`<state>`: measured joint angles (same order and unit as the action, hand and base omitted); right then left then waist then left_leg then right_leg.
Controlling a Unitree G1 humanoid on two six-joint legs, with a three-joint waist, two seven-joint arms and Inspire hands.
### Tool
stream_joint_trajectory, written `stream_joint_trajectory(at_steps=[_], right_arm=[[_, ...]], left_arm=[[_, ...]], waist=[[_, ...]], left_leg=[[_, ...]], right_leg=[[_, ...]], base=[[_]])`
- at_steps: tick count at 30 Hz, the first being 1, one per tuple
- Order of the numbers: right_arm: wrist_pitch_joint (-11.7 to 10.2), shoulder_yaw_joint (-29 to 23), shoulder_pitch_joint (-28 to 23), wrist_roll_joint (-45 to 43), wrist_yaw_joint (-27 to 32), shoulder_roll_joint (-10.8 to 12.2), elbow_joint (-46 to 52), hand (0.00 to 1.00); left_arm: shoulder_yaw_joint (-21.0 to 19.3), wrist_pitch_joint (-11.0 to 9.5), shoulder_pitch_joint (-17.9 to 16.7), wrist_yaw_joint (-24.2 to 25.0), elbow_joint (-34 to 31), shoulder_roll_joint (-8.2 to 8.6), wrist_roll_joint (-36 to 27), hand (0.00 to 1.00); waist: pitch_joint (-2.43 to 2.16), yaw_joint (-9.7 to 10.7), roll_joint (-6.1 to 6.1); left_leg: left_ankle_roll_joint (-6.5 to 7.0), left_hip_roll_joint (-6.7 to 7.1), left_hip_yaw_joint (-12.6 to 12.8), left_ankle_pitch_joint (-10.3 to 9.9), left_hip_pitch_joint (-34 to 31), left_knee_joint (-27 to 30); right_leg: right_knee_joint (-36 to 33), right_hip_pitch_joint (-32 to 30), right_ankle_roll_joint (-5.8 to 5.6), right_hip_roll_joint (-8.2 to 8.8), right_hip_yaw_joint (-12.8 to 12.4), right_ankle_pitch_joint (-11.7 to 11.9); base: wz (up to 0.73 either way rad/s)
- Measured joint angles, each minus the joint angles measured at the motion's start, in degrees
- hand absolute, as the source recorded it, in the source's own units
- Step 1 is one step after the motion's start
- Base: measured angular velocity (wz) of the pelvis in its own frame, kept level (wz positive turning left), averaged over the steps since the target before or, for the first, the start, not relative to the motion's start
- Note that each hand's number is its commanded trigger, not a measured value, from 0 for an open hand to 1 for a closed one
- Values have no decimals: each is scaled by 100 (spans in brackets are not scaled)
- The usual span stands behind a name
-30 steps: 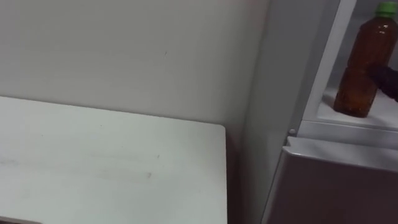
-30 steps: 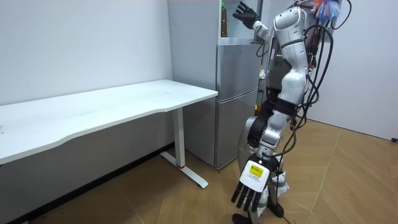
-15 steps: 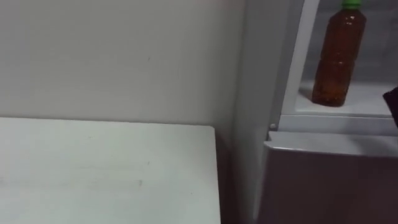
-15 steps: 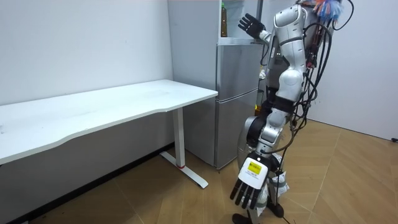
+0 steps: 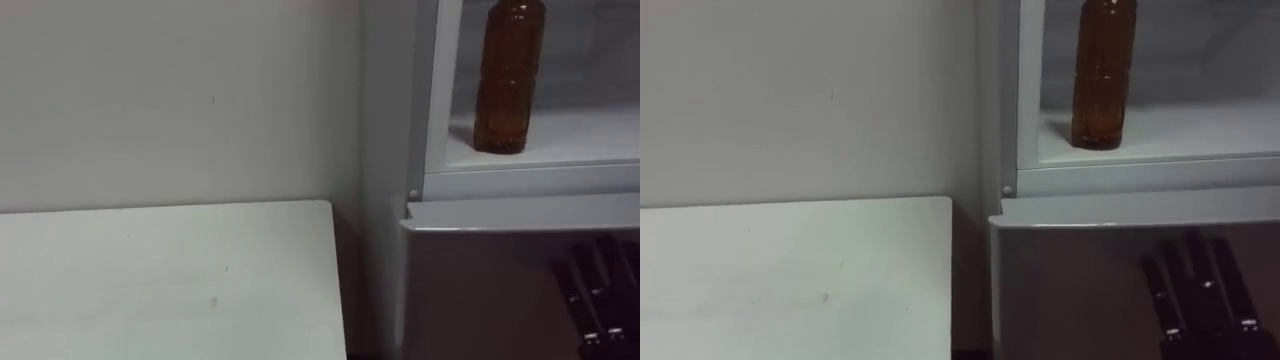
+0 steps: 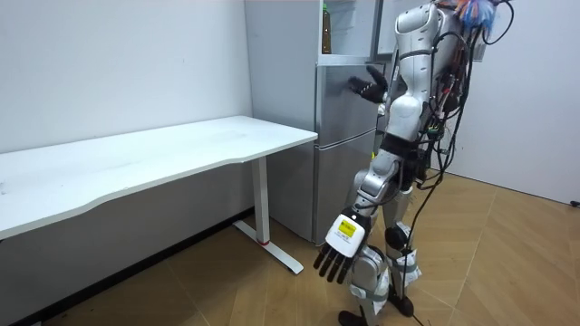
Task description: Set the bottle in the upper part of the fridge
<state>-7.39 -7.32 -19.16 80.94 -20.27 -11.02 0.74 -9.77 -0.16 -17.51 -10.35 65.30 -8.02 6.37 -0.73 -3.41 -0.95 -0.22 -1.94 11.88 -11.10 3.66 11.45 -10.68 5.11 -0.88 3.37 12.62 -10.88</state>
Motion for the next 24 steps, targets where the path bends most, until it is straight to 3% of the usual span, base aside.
stream_joint_trajectory(at_steps=[7,11,17,24], right_arm=[[199,283,-170,-54,-238,111,-2508,0],[202,283,-459,-7,-244,150,-3135,0],[214,212,-436,-253,-211,155,-4591,0],[327,-83,-177,-557,459,206,-5437,0]], left_arm=[[324,-81,13,-8,15,-17,-129,0],[324,-127,27,-42,18,-19,-241,0],[429,-206,20,-45,99,-14,-272,0],[434,-266,-16,-307,103,-16,-487,0]], waist=[[-3,41,6],[-8,102,3],[-15,392,40],[14,631,178]], left_leg=[[-4,-42,60,-102,-8,126],[-11,-42,57,-108,-11,117],[-20,-45,70,-140,1,119],[-20,-40,91,-139,179,24]], right_leg=[[2,-11,1,-24,-45,1],[3,-12,-3,-26,-44,-8],[-7,19,-8,-37,-94,-43],[-7,105,-12,-36,-147,-53]], base=[[-6],[0],[-3],[-3]])
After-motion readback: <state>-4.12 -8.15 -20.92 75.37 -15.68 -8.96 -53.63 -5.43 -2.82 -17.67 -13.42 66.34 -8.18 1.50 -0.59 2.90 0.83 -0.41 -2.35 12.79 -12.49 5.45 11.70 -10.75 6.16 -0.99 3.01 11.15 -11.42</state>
